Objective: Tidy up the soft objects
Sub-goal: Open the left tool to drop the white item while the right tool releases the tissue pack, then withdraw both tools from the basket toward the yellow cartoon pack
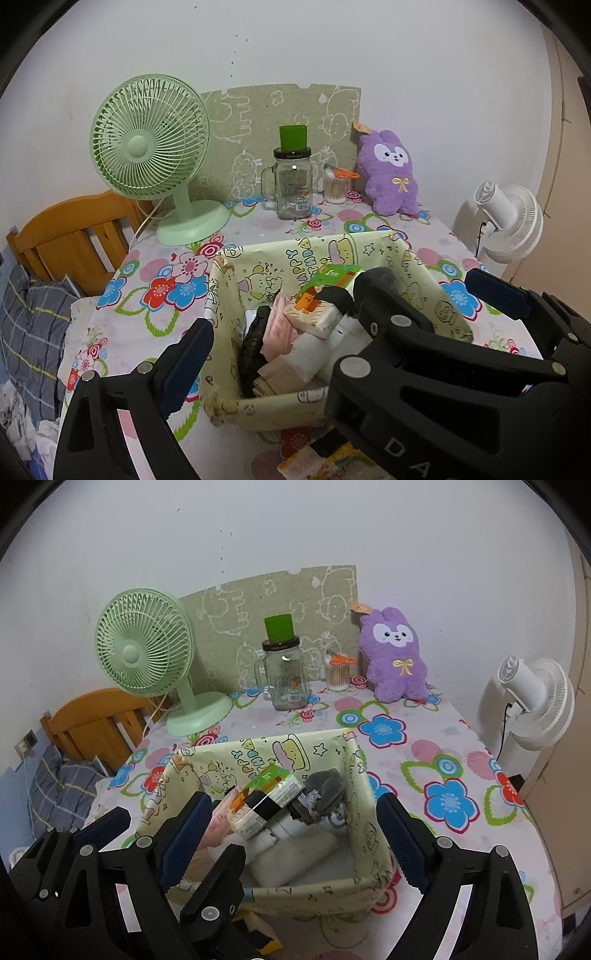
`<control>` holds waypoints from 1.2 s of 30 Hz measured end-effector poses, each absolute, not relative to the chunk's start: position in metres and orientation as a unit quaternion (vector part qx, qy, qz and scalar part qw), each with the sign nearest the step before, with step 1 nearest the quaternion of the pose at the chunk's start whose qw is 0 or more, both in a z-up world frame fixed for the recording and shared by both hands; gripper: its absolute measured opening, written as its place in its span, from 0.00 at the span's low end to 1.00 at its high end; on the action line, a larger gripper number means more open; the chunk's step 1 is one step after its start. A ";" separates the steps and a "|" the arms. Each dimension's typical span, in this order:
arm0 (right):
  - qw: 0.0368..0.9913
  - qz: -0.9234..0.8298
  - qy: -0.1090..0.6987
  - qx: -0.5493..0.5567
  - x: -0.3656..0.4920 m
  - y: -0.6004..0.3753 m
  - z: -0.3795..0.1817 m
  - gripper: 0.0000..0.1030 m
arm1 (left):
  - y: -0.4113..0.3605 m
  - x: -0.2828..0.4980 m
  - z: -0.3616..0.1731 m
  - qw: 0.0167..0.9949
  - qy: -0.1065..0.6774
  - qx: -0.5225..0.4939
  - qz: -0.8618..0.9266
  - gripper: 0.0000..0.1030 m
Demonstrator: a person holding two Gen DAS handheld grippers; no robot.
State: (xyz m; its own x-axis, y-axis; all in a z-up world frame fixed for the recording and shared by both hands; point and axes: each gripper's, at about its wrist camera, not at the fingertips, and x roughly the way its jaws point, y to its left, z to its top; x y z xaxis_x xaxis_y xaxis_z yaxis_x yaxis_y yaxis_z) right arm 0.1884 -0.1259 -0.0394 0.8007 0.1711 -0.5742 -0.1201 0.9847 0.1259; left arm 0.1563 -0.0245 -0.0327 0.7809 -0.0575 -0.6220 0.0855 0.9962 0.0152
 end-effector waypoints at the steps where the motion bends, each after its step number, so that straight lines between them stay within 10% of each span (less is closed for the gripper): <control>1: 0.949 0.076 0.304 0.042 0.185 -0.127 -0.038 0.90 | -0.025 0.155 -0.032 0.944 0.328 0.021 -0.039 0.93; 36: 0.956 0.046 0.290 0.028 0.097 -0.141 -0.045 0.90 | -0.036 0.075 -0.045 0.950 0.307 0.011 -0.059 0.89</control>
